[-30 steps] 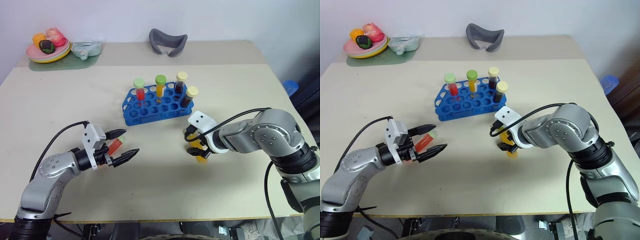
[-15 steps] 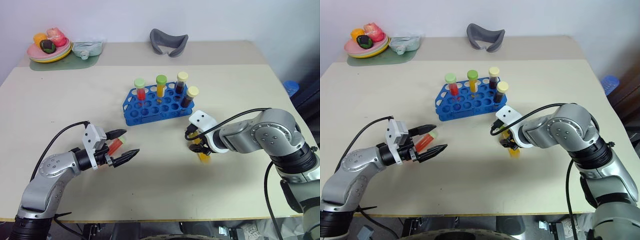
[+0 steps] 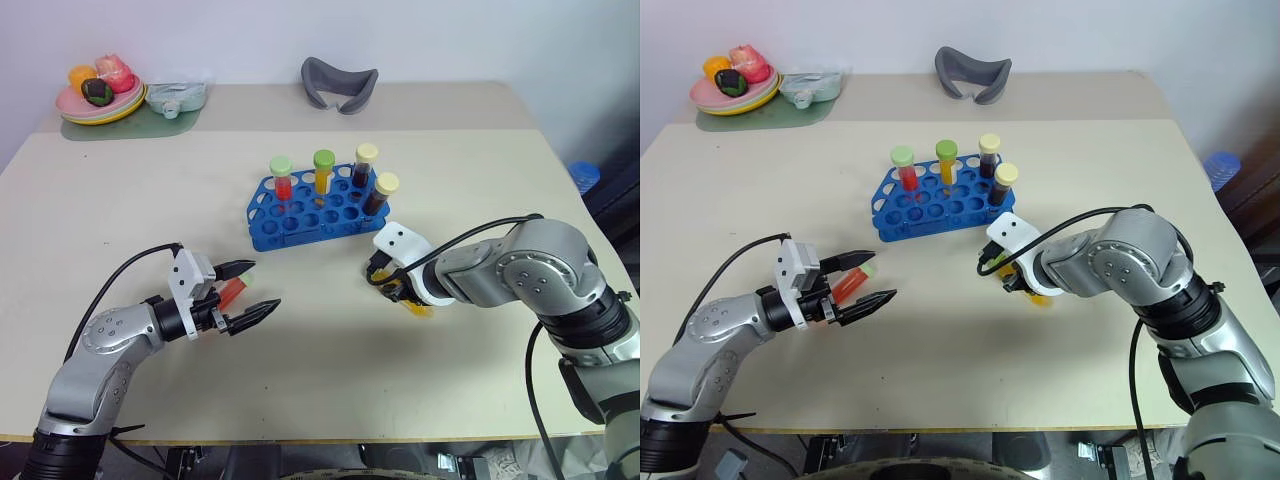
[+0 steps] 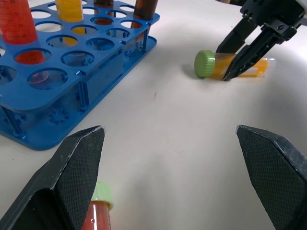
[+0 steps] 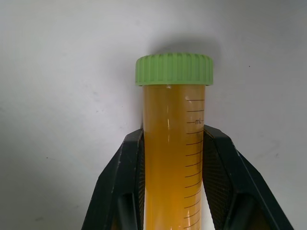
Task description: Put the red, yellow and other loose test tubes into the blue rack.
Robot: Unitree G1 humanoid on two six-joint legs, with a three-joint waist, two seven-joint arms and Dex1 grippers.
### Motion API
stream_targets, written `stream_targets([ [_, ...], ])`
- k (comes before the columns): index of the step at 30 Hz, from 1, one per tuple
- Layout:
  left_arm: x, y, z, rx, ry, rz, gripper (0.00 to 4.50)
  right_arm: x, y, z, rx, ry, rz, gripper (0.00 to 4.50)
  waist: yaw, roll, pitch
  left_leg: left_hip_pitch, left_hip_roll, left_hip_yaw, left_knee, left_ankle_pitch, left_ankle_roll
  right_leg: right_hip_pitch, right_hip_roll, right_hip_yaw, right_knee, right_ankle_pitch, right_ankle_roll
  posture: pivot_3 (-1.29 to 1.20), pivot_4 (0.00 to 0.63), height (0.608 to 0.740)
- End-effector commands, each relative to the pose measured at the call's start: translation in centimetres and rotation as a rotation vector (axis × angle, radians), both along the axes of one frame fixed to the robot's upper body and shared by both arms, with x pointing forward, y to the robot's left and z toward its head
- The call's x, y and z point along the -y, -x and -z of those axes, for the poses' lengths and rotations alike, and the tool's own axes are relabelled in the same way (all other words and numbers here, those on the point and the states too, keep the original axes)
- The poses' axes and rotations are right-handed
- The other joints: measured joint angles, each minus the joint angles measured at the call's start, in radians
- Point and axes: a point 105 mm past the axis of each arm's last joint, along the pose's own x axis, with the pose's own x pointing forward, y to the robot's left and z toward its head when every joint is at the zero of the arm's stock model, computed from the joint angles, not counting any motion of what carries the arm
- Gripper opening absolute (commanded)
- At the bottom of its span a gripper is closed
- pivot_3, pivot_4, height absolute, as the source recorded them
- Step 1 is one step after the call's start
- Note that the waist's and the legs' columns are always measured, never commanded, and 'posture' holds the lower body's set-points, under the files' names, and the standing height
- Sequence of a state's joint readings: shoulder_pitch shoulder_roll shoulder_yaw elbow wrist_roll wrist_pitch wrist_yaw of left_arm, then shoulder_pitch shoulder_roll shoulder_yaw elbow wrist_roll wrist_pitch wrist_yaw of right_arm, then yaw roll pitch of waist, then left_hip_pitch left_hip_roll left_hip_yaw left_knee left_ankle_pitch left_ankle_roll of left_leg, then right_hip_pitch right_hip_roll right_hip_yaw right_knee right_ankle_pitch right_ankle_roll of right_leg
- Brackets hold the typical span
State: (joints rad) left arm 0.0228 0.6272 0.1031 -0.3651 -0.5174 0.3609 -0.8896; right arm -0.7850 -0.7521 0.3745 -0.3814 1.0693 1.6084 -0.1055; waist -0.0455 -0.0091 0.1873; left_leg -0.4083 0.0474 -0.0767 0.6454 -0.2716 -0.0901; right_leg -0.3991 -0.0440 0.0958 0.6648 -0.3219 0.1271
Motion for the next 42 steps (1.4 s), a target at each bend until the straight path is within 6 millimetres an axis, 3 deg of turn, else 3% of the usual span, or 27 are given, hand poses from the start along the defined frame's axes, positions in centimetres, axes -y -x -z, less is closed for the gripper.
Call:
stream_targets([
  [1, 0.0, 0.1, -0.9, 0.05, -0.001, 0.0, 4.5, -1.4, -0.3, -2.4, 0.099, -0.089, -0.064, 1.31, -0.001, 0.0, 0.0, 0.0, 0.0, 0.0, 0.0, 0.0, 0.0, 0.0, 0.0, 0.0, 0.0, 0.0, 0.0, 0.0, 0.15, 0.74],
  [8, -1.5, -0.6, -1.4, 0.085, 0.019, -0.092, 4.5, -5.2, -1.0, -10.3, 0.493, -0.489, -0.261, 1.31, 0.001, 0.0, 0.001, -0.001, 0.0, 0.0, -0.002, 0.0, 0.0, -0.002, 0.0, 0.0, 0.0, 0.0, 0.0, 0.0, 0.15, 0.74],
  [10, -1.8, -1.0, -1.9, 0.113, 0.045, -0.133, 4.5, -5.7, -2.0, -12.2, 0.615, -0.641, -0.211, 1.31, -0.001, 0.0, 0.0, -0.001, 0.0, 0.0, -0.002, 0.0, 0.0, -0.001, 0.0, 0.0, 0.0, 0.0, 0.0, 0.0, 0.15, 0.74],
  [13, -2.1, -1.2, -2.2, 0.124, 0.073, -0.16, 4.5, -5.8, -3.5, -13.0, 0.7, -0.773, -0.104, 1.31, -0.001, 0.0, 0.001, -0.001, 0.0, 0.0, -0.001, 0.0, 0.0, -0.002, 0.0, 0.0, 0.001, 0.0, 0.0, 0.0, 0.15, 0.74],
  [18, -2.5, -1.6, -2.6, 0.143, 0.123, -0.203, 4.5, -7.1, -5.0, -12.9, 0.858, -0.903, -0.022, 1.31, 0.0, 0.0, 0.001, -0.001, 0.0, 0.0, -0.002, 0.0, 0.0, -0.002, 0.0, 0.0, 0.0, 0.0, 0.0, 0.0, 0.15, 0.74],
  [23, -3.2, -2.0, -2.9, 0.176, 0.188, -0.27, 4.5, -8.1, -6.6, -9.9, 0.965, -0.912, 0.024, 1.31, -0.004, 0.0, 0.0, 0.0, 0.0, 0.0, -0.002, 0.001, -0.001, -0.002, 0.0, 0.0, 0.001, 0.0, 0.0, 0.0, 0.15, 0.74],
  [34, -2.8, -2.2, -3.1, 0.177, 0.25, -0.279, 4.5, -9.1, -7.6, -7.6, 0.999, -0.951, 0.042, 1.31, -0.021, 0.001, 0.001, 0.0, 0.0, 0.0, -0.002, 0.001, -0.003, -0.002, 0.0, 0.0, 0.003, 0.0, 0.0, 0.0, 0.15, 0.74],
  [42, -1.8, -1.1, -3.2, 0.138, 0.27, -0.2, 4.5, -9.6, -8.3, -6.1, 0.998, -0.949, 0.051, 1.31, -0.027, 0.001, 0.001, 0.001, 0.0, 0.0, -0.002, 0.002, -0.003, -0.001, 0.0, 0.0, 0.004, 0.0, 0.0, 0.0, 0.15, 0.74],
])
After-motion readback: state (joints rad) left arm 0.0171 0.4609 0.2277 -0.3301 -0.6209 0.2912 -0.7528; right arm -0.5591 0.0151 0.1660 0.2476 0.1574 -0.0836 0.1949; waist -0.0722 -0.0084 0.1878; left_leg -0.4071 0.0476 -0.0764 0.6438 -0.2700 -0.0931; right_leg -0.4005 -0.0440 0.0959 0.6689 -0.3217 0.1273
